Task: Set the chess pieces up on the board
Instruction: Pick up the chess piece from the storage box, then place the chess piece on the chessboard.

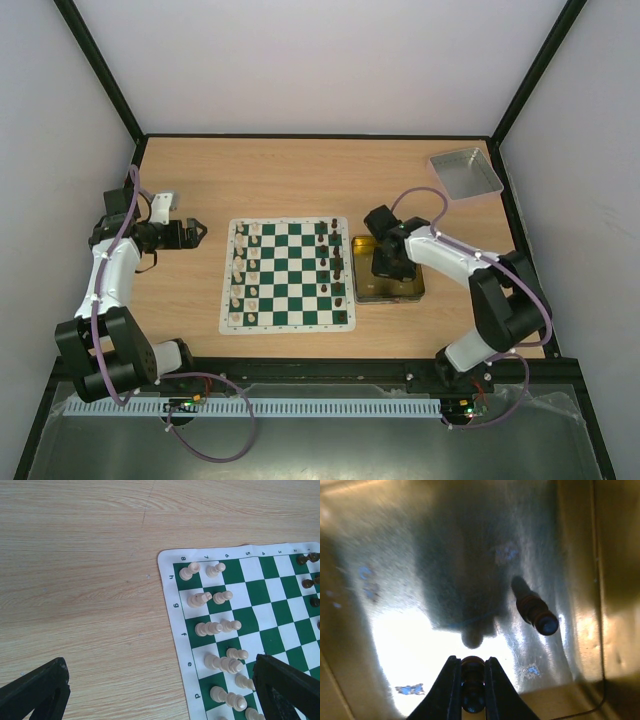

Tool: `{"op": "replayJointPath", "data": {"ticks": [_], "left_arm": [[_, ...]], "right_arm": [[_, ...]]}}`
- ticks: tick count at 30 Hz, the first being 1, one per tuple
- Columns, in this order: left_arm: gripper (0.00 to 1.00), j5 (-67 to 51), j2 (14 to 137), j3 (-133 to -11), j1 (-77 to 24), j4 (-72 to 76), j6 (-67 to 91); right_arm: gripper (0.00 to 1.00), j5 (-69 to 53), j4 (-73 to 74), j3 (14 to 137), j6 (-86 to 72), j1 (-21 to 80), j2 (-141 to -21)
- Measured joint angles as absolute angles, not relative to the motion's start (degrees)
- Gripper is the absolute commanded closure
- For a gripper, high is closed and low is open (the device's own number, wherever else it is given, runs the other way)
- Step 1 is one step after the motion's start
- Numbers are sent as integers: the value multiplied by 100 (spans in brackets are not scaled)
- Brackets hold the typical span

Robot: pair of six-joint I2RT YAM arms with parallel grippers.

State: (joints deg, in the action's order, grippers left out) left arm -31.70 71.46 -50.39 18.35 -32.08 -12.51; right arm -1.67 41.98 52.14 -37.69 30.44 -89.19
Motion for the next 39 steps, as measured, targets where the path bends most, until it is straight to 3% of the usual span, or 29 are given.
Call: {"op": "replayJointPath", "data": {"ticks": [6, 21, 39], "left_arm": [[1, -3173, 7146, -5039, 1835, -3208, -1251], [1, -3173, 7146, -5039, 1835, -3208, -1251], [1, -3170, 7146, -5039, 1835, -3208, -1249]], "right_arm": [[95, 200, 4604, 5870, -3819, 3439, -8739], [95, 233, 5033, 6943, -4882, 5889, -8995], [95, -54, 4322, 6604, -5175, 6250, -9843]]}}
